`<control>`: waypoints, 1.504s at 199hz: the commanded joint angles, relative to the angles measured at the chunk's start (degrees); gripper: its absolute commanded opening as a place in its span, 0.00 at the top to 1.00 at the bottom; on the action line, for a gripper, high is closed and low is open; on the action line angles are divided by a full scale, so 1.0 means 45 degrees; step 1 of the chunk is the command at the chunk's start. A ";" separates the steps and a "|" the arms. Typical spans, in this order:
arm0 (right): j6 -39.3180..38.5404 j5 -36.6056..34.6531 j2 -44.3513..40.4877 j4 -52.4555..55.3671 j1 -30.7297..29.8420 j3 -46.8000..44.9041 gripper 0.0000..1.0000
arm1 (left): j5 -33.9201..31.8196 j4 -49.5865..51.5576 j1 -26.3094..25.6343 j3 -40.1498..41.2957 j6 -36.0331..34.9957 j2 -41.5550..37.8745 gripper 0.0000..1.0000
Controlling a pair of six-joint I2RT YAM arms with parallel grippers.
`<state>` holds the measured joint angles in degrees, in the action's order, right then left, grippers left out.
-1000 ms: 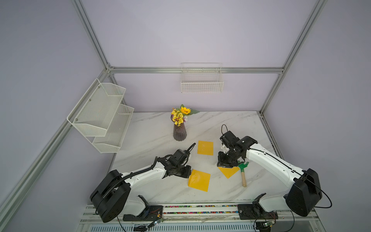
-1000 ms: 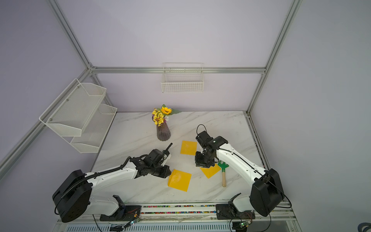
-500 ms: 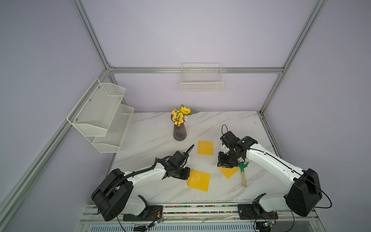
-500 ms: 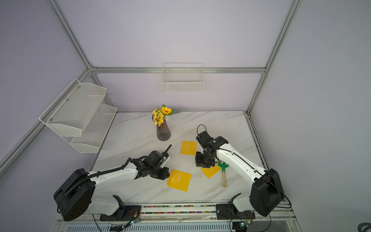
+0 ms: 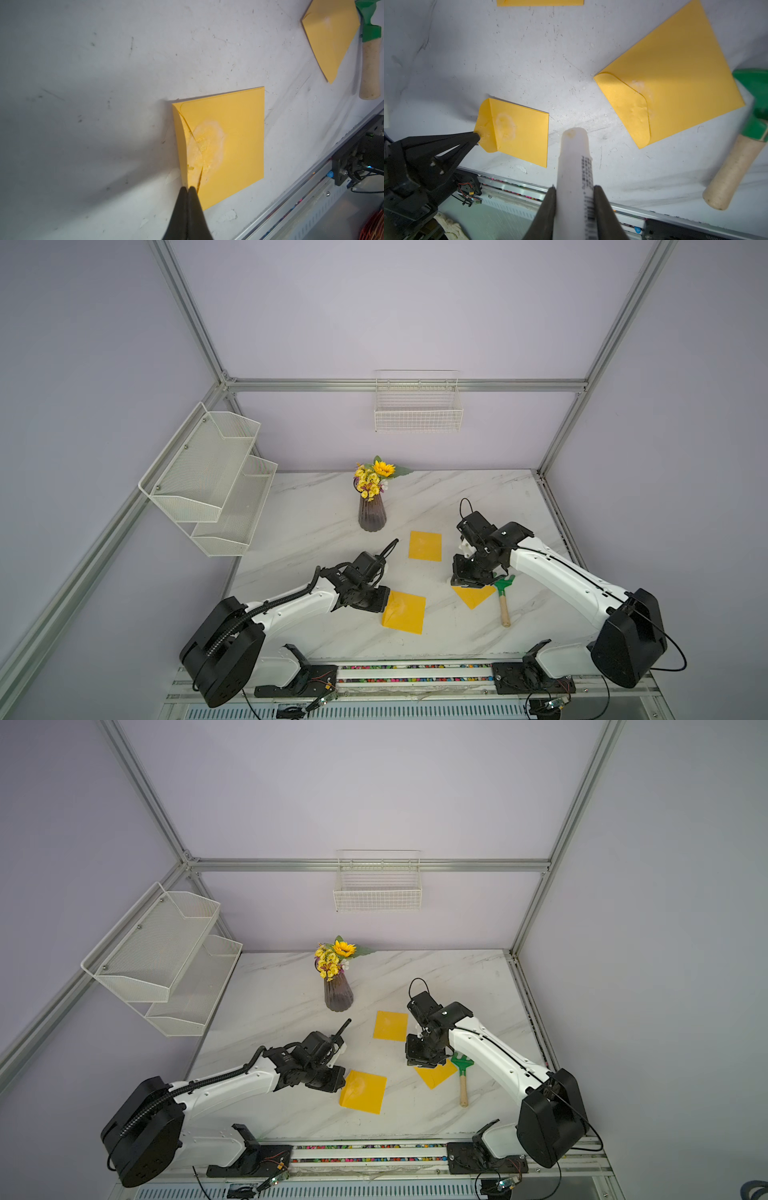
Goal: Seal the envelope with a glue stick
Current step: Seal the envelope at the center of the board.
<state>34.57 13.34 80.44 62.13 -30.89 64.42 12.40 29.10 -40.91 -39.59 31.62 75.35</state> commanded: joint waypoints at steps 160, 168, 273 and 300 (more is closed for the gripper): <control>-0.0238 0.0144 -0.0259 0.0180 0.0087 -0.0151 1.00 | -0.0639 0.1228 -0.1385 -0.2881 -0.0151 0.3305 0.91; -0.0277 0.0175 -0.0192 0.0198 0.0087 -0.0156 1.00 | -0.0561 0.1024 -0.1431 -0.2866 -0.0079 0.3432 0.87; -0.0435 0.0335 -0.0015 0.0270 0.0088 -0.0293 1.00 | 0.1006 -0.1507 -0.1345 -0.0558 0.0806 0.3175 0.68; -0.0514 0.0335 0.0107 0.0282 0.0073 -0.0235 1.00 | 0.1784 -0.1941 -0.0720 0.0238 0.0702 0.2429 0.80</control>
<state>33.12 14.13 80.51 62.67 -30.85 63.68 15.99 20.78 -46.04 -42.48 34.30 87.81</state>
